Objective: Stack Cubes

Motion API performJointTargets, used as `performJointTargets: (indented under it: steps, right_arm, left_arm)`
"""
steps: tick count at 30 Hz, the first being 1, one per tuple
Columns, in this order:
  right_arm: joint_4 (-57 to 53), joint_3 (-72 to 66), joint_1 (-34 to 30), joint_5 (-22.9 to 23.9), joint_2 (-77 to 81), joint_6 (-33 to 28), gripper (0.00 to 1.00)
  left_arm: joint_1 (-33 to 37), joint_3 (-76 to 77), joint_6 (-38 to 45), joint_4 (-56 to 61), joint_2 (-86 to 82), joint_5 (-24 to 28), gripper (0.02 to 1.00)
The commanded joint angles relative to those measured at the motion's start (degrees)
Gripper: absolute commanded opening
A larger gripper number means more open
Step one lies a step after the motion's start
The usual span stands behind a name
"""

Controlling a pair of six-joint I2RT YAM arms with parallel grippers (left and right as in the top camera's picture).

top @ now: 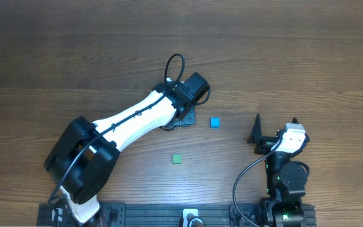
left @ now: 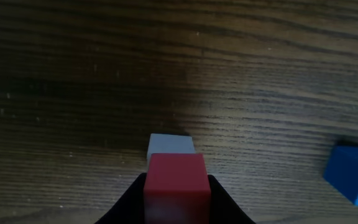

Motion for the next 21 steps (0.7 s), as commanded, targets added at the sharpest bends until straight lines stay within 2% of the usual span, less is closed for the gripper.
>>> performJointTargets:
  steps: [1,21]
  right_arm:
    - [-0.09,-0.39,-0.42,-0.46,-0.35,0.17,0.991]
    - [-0.09,-0.39,-0.42,-0.46,-0.35,0.17,0.991]
  left_arm:
    - [-0.28,0.46,-0.63,-0.52,0.98,0.57,0.165]
    - [-0.26,0.44,-0.81,-1.27,0.98,-0.79,0.169]
